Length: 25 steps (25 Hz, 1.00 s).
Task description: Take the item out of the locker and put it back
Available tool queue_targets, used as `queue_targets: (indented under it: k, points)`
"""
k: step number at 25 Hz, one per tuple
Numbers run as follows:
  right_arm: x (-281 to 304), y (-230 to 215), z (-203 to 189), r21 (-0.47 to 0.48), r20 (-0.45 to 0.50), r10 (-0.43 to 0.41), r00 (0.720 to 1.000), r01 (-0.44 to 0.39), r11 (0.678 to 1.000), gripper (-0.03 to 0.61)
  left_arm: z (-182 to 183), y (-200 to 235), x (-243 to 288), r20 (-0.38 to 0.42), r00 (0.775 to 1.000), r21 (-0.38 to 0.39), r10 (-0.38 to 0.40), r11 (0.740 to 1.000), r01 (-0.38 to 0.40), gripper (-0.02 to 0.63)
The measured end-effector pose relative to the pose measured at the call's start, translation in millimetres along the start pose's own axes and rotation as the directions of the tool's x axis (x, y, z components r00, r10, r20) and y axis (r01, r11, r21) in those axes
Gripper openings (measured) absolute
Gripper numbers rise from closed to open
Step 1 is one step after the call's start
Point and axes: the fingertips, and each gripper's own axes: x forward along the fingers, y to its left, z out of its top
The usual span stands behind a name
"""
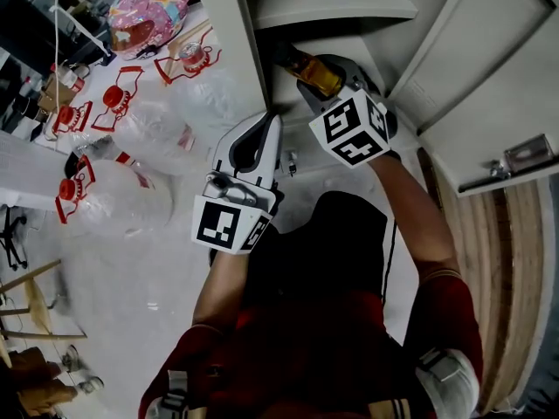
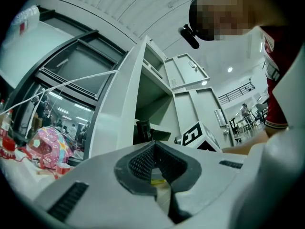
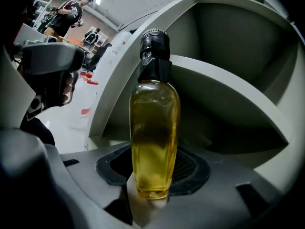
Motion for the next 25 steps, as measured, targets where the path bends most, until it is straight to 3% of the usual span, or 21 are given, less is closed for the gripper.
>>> queue_targets:
  k: [25]
  points:
    - [48,-22,-12,-0.009,-0.084,0.022,0.996,-0.023,1.000,0.192,-2,5,3,-0.033,0.999,0.047,0.019,0.999,-0.018,0.006]
